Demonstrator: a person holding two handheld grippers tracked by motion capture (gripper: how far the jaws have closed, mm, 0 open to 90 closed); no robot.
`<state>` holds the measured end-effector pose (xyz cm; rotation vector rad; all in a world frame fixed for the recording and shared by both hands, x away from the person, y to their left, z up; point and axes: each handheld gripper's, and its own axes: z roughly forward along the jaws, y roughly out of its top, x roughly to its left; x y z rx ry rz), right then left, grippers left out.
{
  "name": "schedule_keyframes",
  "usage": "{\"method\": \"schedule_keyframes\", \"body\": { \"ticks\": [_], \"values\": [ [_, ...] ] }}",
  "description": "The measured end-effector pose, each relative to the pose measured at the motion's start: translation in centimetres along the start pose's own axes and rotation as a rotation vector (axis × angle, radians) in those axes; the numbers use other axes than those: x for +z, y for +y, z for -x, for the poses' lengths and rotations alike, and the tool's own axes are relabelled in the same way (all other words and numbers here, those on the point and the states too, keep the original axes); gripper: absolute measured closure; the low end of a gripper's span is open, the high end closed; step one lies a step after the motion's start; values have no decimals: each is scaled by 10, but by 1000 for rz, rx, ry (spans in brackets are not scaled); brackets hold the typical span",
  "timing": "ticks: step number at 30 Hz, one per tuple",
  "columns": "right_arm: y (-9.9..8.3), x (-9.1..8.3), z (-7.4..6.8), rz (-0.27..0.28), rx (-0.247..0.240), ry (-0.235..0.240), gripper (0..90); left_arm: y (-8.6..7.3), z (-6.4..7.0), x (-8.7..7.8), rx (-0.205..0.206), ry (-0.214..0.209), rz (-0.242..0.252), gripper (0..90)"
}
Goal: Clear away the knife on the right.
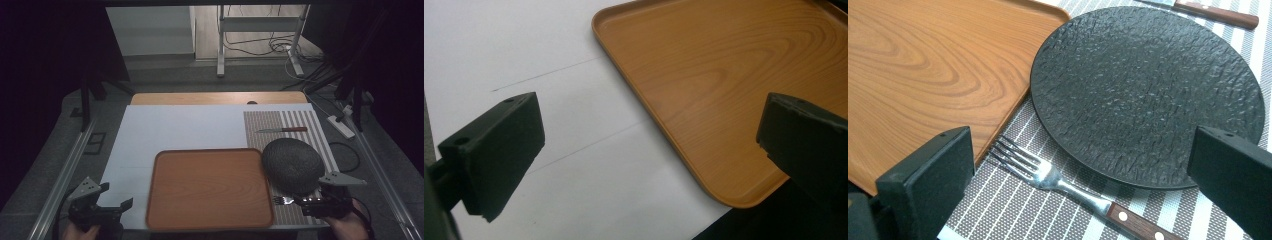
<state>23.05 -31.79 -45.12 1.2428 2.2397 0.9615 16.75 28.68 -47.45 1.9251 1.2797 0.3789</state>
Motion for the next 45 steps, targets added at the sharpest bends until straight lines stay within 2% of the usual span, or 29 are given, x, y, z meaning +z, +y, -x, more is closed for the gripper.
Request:
{"method": "schedule_keyframes", "body": {
  "ticks": [13, 17, 23, 29, 45],
  "values": [
    [6, 6, -1, -5, -37, 27, 0, 1, 0, 2, -1, -2, -19, 0],
    [9, 9, 0, 8, -48, 35, 0, 1, 0, 2, 0, -1, -24, 0],
    [16, 14, 2, 17, -45, 41, 0, 1, -1, 2, -9, -1, -20, 1],
    [21, 19, 4, 29, -42, 61, 0, 1, 0, 3, -1, 4, -25, 3],
    [35, 38, 13, -3, -36, 60, 0, 2, 2, 4, 7, 12, -33, 2]
  ]
}}
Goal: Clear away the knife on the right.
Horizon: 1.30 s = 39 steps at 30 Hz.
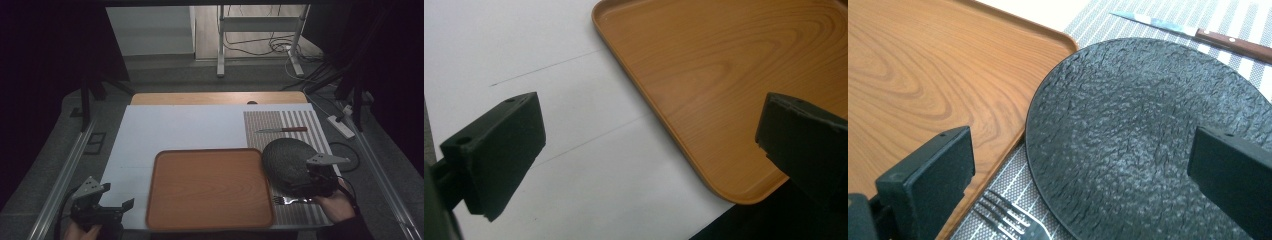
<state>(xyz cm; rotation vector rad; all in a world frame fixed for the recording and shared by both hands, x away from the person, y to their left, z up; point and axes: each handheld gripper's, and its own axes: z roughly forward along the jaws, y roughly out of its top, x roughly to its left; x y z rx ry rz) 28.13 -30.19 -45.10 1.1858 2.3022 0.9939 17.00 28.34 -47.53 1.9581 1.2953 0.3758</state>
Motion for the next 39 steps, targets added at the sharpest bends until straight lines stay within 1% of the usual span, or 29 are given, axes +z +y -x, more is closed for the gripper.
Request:
{"method": "schedule_keyframes", "body": {
  "ticks": [6, 13, 24, 25, 32, 39],
  "values": [
    [7, 11, 6, -9, 4, 3, 0, 0, 0, 0, -1, 7, -4, 0],
    [12, 20, 12, -22, 13, 0, 0, 0, 0, 0, -4, 8, -4, 0],
    [22, 35, 24, -35, 30, -39, 0, 0, 0, 0, -5, 7, -2, 0],
    [22, 35, 24, -35, 30, -39, 0, 0, 0, 0, -5, 7, -2, 0],
    [29, 49, 32, -52, 32, -50, 0, 0, 0, 0, -4, 6, -2, 0],
    [35, 58, 37, -56, 34, -53, 0, 0, 0, 0, -2, 6, -2, 0]
  ]
}}
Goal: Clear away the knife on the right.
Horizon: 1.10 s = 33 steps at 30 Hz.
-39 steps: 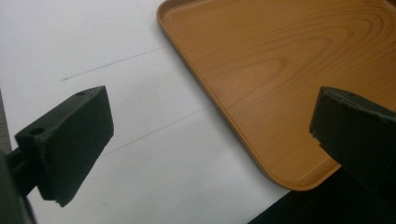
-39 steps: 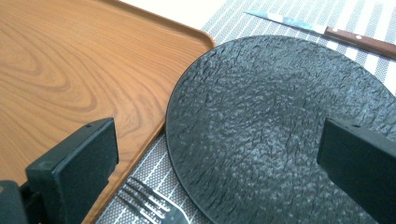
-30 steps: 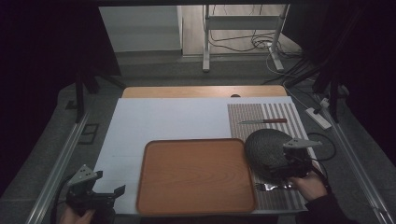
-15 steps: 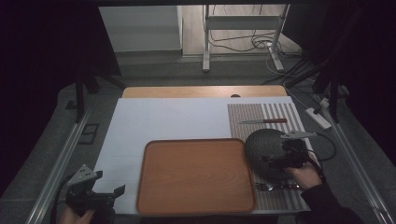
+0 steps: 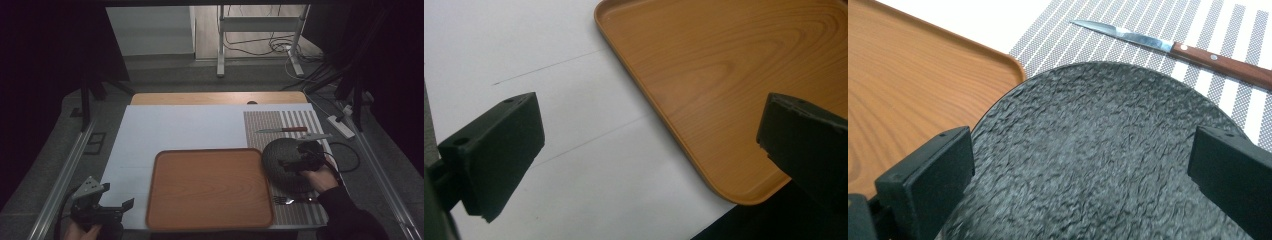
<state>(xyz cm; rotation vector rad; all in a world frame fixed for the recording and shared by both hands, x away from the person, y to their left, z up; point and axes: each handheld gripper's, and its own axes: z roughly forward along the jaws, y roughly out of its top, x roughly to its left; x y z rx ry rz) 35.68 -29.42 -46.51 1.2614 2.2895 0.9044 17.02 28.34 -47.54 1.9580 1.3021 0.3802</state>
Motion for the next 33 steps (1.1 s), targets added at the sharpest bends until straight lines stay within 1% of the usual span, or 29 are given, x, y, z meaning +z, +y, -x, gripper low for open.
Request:
{"method": "schedule_keyframes", "body": {
  "ticks": [4, 10, 17, 18, 22, 27, 33],
  "values": [
    [6, 8, 5, -9, 14, -5, 0, 0, 0, 0, 0, 0, 0, 0],
    [12, 16, 9, -22, 15, -13, 0, 0, 0, 0, 0, 0, 0, 0],
    [24, 32, 18, -38, 19, -26, 0, 0, 0, 0, 1, 0, 0, 0],
    [27, 37, 21, -45, 21, -25, 0, 0, 0, 0, 2, 0, 0, 0],
    [31, 43, 24, -53, 26, -28, 0, 0, 0, 0, 1, -1, 1, 0],
    [36, 53, 32, -69, 51, -27, 0, 0, 0, 0, 1, -1, 1, 0],
    [42, 63, 39, -84, 54, -36, 0, 0, 0, 0, 1, -2, 3, 0]
  ]
}}
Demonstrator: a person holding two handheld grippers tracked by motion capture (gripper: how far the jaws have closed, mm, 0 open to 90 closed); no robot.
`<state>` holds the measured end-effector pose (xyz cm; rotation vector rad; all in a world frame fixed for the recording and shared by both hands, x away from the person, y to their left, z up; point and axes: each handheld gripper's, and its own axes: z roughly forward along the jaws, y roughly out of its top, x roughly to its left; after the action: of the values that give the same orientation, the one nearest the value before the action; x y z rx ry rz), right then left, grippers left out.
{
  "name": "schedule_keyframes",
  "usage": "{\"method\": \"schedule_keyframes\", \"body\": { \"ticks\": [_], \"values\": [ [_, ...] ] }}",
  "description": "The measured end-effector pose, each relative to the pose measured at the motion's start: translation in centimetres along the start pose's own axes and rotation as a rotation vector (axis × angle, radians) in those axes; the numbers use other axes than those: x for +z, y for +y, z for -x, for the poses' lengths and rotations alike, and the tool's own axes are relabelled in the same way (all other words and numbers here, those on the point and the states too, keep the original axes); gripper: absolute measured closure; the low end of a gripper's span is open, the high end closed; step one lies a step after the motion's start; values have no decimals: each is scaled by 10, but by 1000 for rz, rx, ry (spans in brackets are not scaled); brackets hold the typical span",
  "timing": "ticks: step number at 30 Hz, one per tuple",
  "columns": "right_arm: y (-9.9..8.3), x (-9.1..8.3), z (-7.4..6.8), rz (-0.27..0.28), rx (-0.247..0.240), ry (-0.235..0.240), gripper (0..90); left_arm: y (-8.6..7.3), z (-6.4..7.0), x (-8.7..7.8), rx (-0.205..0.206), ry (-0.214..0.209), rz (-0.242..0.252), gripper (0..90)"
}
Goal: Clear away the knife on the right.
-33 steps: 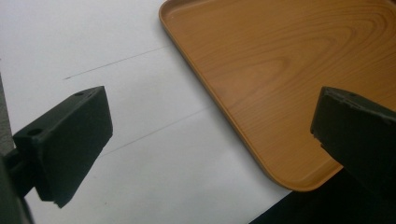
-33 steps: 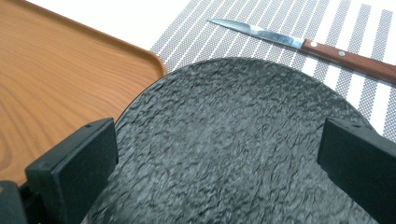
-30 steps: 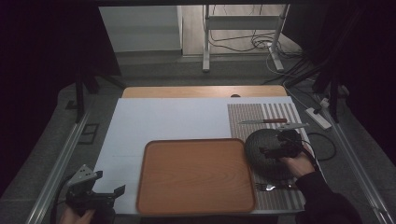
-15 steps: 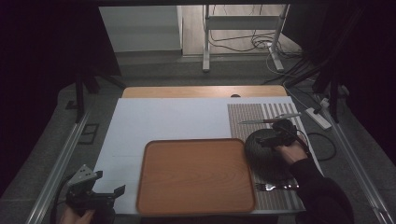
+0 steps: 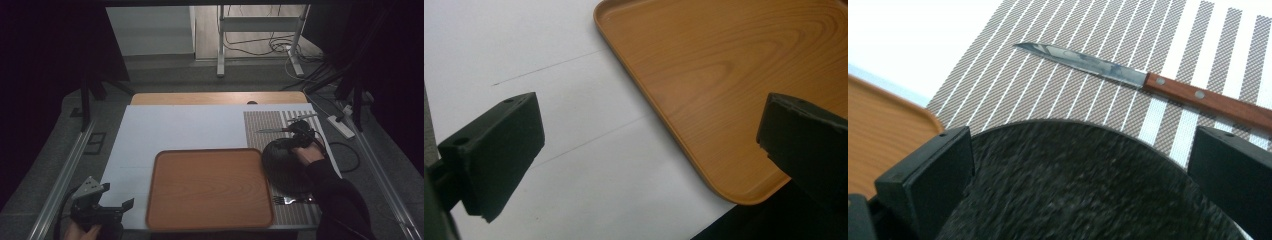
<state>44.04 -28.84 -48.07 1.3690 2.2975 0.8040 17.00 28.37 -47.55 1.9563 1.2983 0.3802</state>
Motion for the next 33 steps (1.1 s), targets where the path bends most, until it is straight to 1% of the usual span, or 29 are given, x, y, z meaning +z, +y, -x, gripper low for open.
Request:
{"method": "schedule_keyframes", "body": {
  "ticks": [4, 10, 12, 15, 17, 22, 27, 30, 33],
  "values": [
    [6, 5, 5, -4, 8, -2, 0, 0, 0, 0, 0, 0, 0, 0],
    [14, 12, 13, -5, 22, -29, 0, 0, 0, 0, 1, 0, 0, 0],
    [16, 14, 16, -17, 34, -38, 0, 0, 0, 0, 1, -1, 0, 0],
    [20, 17, 22, -29, 64, -31, 0, 0, 0, 0, 1, -1, -1, 0],
    [23, 19, 25, -37, 74, -31, 0, 0, 0, 0, 1, 0, -2, 0],
    [29, 27, 34, -56, 76, -49, 0, 0, 0, 0, 0, -1, -2, 0],
    [33, 34, 41, -82, 82, -57, 0, 0, 0, 0, 1, 0, -3, 0],
    [35, 36, 46, -93, 78, -84, 0, 0, 0, 0, 2, 0, -3, 0],
    [35, 36, 52, -78, 80, -99, 93, 0, 0, 0, 4, 0, -4, 0]
  ]
}}
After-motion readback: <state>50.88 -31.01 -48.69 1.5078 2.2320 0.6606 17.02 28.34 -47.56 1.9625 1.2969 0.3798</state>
